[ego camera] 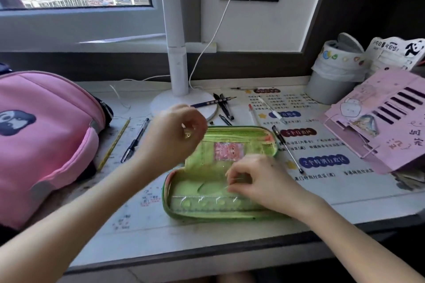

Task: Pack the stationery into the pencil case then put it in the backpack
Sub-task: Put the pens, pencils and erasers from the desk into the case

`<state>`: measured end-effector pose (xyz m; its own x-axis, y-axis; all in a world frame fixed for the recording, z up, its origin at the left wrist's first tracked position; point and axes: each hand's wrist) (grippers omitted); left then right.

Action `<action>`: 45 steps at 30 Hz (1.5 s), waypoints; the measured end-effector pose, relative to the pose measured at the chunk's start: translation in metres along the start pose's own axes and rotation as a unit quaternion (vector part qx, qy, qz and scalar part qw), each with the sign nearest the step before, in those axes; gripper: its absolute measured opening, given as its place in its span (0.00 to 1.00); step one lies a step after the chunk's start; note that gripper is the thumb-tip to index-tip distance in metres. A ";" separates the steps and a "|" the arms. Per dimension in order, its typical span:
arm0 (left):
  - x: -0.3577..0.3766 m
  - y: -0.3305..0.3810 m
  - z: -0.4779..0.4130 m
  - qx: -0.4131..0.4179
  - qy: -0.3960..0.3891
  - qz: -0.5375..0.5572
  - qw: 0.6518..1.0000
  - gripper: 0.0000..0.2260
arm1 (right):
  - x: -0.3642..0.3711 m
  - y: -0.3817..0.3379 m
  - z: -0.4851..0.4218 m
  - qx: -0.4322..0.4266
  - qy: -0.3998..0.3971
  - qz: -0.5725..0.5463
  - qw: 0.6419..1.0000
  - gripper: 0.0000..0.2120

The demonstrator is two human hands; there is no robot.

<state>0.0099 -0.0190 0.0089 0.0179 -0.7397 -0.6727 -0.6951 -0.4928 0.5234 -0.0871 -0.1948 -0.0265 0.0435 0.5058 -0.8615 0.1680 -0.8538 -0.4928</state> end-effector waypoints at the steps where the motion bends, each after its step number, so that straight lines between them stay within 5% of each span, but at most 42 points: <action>1: 0.000 0.002 0.013 0.028 -0.003 -0.019 0.999 0.05 | 0.002 -0.001 0.000 -0.010 0.020 0.022 1.000 0.04; 8: 0.019 -0.004 0.058 0.021 -0.117 -0.058 0.991 0.11 | 0.001 0.005 0.010 0.058 0.086 -0.038 0.994 0.06; 14: 0.036 -0.004 0.053 -0.076 -0.142 -0.055 0.985 0.16 | 0.006 0.017 0.013 0.100 -0.008 -0.191 0.976 0.08; 24: 0.031 -0.008 0.057 -0.032 -0.167 -0.101 0.980 0.19 | 0.004 0.014 0.012 0.061 -0.094 -0.229 0.967 0.08; 32: 0.024 -0.019 0.056 0.064 -0.185 -0.123 0.973 0.06 | -0.001 0.019 0.019 0.071 0.037 -0.208 0.975 0.06; 40: 0.023 -0.021 0.056 0.096 -0.261 -0.170 0.945 0.20 | -0.009 0.036 0.033 0.108 0.064 -0.186 0.974 0.06; 45: 0.026 -0.018 0.055 0.124 -0.237 -0.244 0.932 0.14 | -0.008 0.032 0.032 0.116 0.084 -0.194 0.971 0.06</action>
<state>-0.0165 -0.0045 -0.0470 0.0975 -0.1403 -0.9853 -0.8333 -0.5528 -0.0037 -0.1135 -0.2300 -0.0394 0.1845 0.7912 -0.5830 -0.0210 -0.5899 -0.8072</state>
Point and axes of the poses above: each hand's wrist, its own z-axis away from the middle knuckle, its own x-axis out of the palm, y = z × x, and after that the axes turned 1 degree about y, right-handed
